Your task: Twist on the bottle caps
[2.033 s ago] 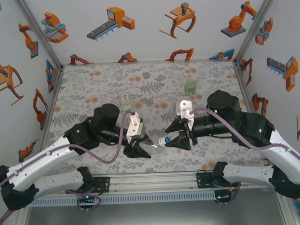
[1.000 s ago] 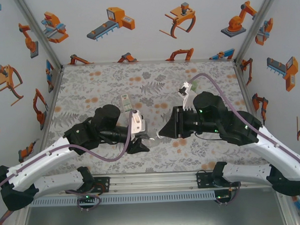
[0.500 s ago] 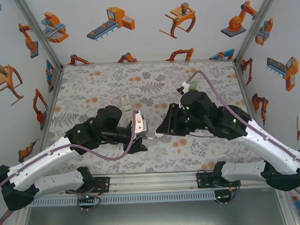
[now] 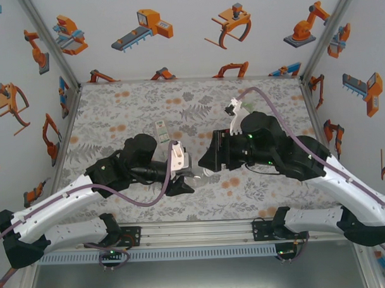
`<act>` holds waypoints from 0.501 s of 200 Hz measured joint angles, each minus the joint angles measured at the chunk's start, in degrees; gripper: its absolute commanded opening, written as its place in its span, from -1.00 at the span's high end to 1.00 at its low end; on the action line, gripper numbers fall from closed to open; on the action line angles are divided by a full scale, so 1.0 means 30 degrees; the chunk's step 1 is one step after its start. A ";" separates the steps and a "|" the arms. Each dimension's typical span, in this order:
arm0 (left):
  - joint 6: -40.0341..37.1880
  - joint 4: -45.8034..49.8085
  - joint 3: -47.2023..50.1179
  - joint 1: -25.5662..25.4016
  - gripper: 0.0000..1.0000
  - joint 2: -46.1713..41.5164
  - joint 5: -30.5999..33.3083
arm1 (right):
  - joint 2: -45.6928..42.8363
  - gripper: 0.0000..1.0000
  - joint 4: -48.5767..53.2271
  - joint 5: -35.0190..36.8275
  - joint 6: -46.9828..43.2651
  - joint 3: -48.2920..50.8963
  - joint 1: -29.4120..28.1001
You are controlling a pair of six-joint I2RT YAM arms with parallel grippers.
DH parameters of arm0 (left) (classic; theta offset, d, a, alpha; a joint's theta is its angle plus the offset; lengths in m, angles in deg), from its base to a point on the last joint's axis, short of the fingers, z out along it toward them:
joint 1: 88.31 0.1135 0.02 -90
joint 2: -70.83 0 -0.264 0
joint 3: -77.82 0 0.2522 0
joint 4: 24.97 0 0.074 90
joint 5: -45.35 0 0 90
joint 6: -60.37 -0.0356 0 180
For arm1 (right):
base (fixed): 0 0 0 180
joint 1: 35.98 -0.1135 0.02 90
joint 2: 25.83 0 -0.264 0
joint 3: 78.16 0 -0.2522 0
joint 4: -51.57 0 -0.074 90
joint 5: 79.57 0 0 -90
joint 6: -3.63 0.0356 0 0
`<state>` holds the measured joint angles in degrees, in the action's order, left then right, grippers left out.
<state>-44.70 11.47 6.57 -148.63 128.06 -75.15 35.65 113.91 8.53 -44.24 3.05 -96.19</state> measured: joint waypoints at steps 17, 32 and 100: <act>-0.0022 -0.0007 0.0000 0.0000 1.00 0.0000 -0.0386 | -0.0546 -0.19 -0.0386 -0.0605 -0.2273 0.0000 0.0000; -0.0058 -0.0007 0.0000 0.0000 1.00 0.0007 -0.0911 | -0.1107 -0.20 -0.0597 -0.1515 -0.4626 0.0000 0.0000; -0.0131 -0.0022 0.0000 0.0000 1.00 0.0168 -0.3519 | -0.3060 -0.21 0.0124 -0.8036 -1.6917 0.0109 -0.0015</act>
<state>-45.09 11.40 6.57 -148.63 128.56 -85.71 26.47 114.28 -15.57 -95.00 3.38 -96.23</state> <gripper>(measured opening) 0.465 0.600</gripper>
